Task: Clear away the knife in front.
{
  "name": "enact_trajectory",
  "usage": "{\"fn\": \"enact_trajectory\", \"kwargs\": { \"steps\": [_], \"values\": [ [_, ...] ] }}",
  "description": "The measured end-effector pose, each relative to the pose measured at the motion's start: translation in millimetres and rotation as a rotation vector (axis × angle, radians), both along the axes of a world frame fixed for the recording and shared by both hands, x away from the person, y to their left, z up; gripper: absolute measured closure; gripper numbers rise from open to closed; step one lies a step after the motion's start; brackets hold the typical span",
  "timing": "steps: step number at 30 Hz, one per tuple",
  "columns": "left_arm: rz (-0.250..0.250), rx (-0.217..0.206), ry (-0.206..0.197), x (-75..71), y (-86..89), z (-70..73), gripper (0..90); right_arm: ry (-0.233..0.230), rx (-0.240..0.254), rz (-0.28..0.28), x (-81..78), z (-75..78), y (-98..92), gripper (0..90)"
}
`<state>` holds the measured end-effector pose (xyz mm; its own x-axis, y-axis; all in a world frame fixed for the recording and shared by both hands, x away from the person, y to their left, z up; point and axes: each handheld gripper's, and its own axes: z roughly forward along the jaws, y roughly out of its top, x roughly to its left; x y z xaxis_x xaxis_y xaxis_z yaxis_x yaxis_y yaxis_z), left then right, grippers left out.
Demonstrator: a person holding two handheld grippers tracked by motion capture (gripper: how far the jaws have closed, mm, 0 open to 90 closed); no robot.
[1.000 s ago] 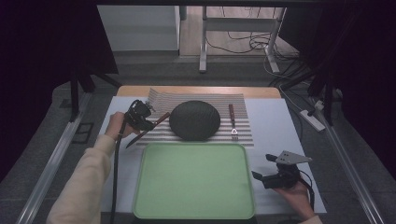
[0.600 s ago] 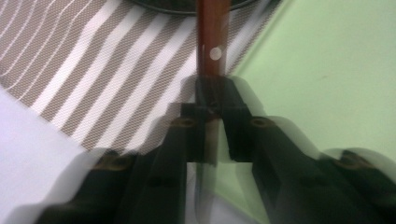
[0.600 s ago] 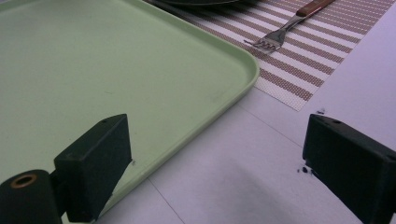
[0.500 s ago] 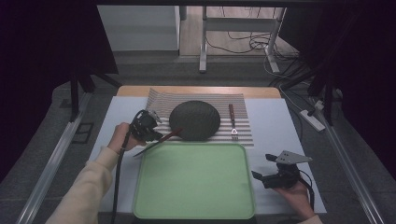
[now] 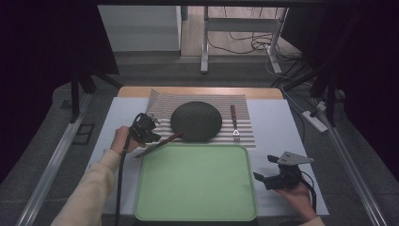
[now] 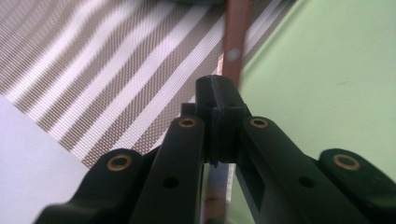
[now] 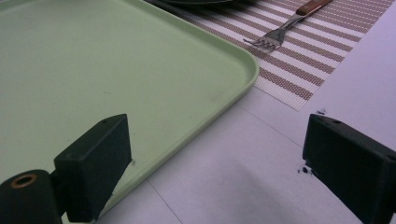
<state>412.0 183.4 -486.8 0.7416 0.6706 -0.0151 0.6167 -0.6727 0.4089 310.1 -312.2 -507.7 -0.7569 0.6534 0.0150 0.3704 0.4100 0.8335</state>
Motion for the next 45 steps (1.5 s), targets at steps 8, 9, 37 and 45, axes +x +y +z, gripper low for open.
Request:
{"fn": "enact_trajectory", "kwargs": {
  "steps": [8, 9, 37, 45],
  "values": [
    [-0.039, -0.008, 0.026, -4.7, -4.7, -8.9, 89.4, 0.003, -0.004, 0.001, 0.4, -0.6, 0.0, 8.2],
    [-0.046, -0.008, 0.030, -6.3, -5.7, -9.5, 89.4, 0.001, -0.005, 0.001, 0.0, -0.4, 0.1, 8.2],
    [-0.250, -0.054, 0.008, -77.6, -48.4, -16.2, 89.3, 0.005, -0.020, -0.002, -0.4, -1.0, 0.9, 8.2],
    [-0.318, -0.027, -0.006, -68.2, -78.8, -22.4, 89.2, 0.005, -0.025, -0.005, -1.4, -0.6, 0.5, 8.2]
  ]
}}
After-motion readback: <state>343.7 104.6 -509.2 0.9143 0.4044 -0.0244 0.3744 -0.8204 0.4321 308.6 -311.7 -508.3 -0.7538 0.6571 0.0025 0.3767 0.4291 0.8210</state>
